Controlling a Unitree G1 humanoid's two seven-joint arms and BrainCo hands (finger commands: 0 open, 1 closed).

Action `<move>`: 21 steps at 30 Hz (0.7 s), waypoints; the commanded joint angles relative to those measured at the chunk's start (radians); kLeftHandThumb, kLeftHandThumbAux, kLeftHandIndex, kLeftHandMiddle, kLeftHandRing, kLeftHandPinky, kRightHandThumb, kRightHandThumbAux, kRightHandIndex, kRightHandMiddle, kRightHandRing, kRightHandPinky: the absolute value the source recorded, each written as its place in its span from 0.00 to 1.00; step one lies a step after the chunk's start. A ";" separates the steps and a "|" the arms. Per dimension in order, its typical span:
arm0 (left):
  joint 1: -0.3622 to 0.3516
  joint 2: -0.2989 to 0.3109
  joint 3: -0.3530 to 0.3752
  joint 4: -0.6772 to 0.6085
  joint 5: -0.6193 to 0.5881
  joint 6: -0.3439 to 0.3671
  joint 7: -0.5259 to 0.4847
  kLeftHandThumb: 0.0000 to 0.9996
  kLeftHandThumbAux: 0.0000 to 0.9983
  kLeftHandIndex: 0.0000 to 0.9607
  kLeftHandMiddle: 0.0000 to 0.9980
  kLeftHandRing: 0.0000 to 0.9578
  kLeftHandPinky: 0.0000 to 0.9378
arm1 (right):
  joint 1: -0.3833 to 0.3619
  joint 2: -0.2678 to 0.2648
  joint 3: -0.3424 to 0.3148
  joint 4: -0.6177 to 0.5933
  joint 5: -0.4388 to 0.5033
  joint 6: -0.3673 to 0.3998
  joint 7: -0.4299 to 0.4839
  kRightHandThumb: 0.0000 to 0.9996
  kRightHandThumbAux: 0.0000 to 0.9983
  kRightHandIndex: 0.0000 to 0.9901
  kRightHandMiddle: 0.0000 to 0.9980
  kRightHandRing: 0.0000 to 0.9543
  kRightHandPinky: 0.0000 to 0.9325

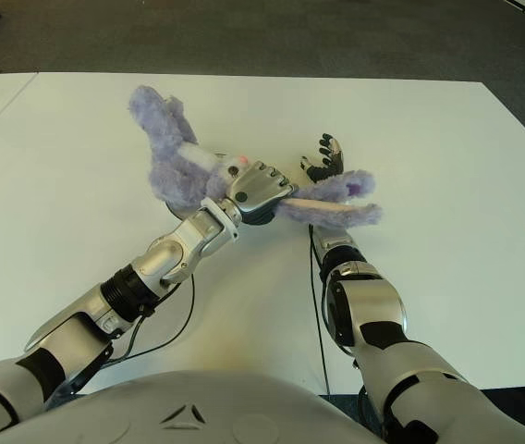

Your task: Put the doll into the plate.

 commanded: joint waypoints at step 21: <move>0.000 0.009 -0.019 0.141 0.013 -0.049 0.179 0.69 0.71 0.42 0.50 0.63 0.68 | 0.186 0.048 0.007 0.129 -0.017 0.130 0.011 0.48 0.89 0.14 0.23 0.25 0.28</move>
